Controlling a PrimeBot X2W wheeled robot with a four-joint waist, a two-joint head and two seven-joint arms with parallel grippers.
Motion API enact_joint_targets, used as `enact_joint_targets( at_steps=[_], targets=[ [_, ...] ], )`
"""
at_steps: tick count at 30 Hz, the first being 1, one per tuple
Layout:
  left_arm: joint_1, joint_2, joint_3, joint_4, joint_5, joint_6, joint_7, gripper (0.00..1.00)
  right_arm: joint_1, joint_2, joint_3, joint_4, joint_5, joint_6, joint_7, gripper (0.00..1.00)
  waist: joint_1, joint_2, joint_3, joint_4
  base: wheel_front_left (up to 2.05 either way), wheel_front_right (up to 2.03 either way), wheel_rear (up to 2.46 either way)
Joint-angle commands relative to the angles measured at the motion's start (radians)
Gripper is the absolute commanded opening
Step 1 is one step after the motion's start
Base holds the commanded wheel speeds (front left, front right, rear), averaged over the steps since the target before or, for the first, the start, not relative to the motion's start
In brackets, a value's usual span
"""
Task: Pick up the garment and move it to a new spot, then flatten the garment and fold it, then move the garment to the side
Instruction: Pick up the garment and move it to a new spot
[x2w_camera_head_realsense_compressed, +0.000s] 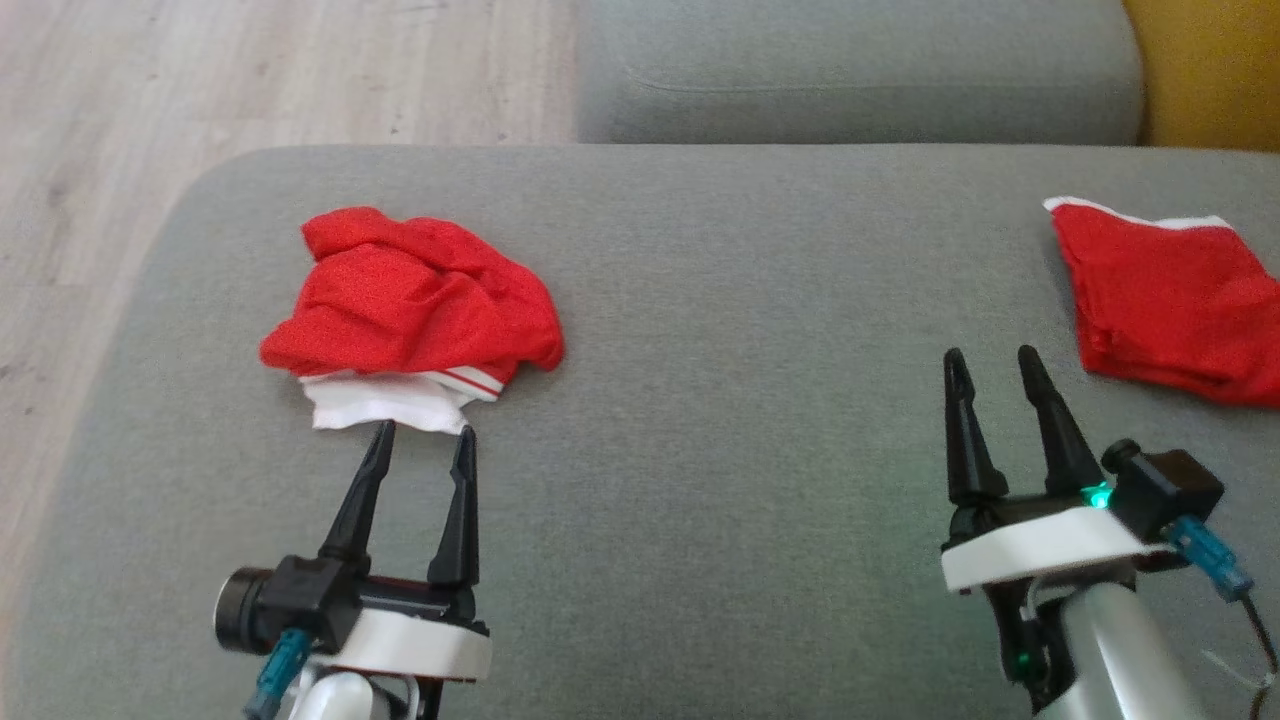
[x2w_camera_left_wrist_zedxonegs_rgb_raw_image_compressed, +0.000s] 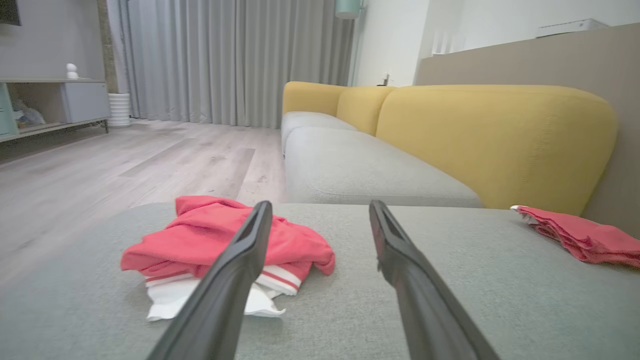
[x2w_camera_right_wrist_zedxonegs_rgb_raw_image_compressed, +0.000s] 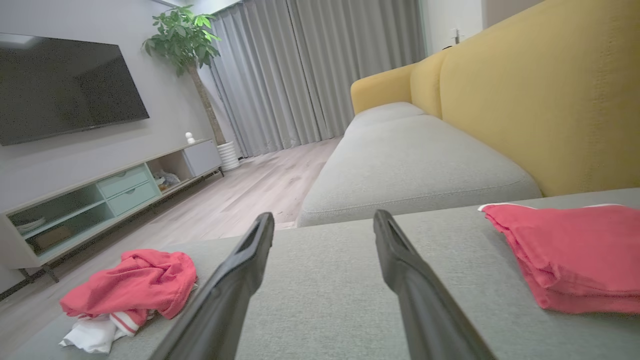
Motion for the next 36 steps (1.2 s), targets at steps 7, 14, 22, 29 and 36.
enact_joint_targets(
  at_steps=[7, 14, 22, 29, 36],
  targets=[
    [-0.018, 0.004, 0.033, -0.016, 0.018, 0.015, -0.005, 1.0, 0.026, 0.0, 0.08, -0.039, 0.017, -0.002, -0.011, 1.0, -0.0001, -0.0001, -0.04, 0.104, 0.0, 0.0, 0.0],
    [0.001, 0.004, 0.033, -0.012, 0.027, 0.015, -0.005, 1.0, 0.043, 0.0, 0.107, -0.028, 0.025, -0.002, -0.011, 1.0, -0.0001, -0.0001, -0.069, 0.225, 0.0, 0.0, 0.0],
    [0.025, 0.004, 0.041, -0.004, 0.04, 0.011, -0.005, 1.0, 0.055, 0.0, 0.129, -0.022, 0.034, -0.002, -0.011, 1.0, -0.0001, -0.0001, -0.095, 0.326, 0.0, 0.0, 0.0],
    [0.036, 0.004, 0.05, -0.005, 0.057, 0.001, -0.005, 1.0, 0.056, 0.0, 0.163, -0.024, 0.047, -0.002, -0.011, 1.0, -0.0001, -0.0001, -0.1, 0.373, 0.0, 0.0, 0.0],
    [0.021, 0.023, 0.04, 0.01, 0.091, -0.017, -0.005, 1.0, 0.049, 0.0, 0.175, -0.022, 0.051, -0.002, -0.011, 1.0, -0.0001, -0.0001, -0.075, 0.366, 0.0, 0.0, 0.0]
  ],
)
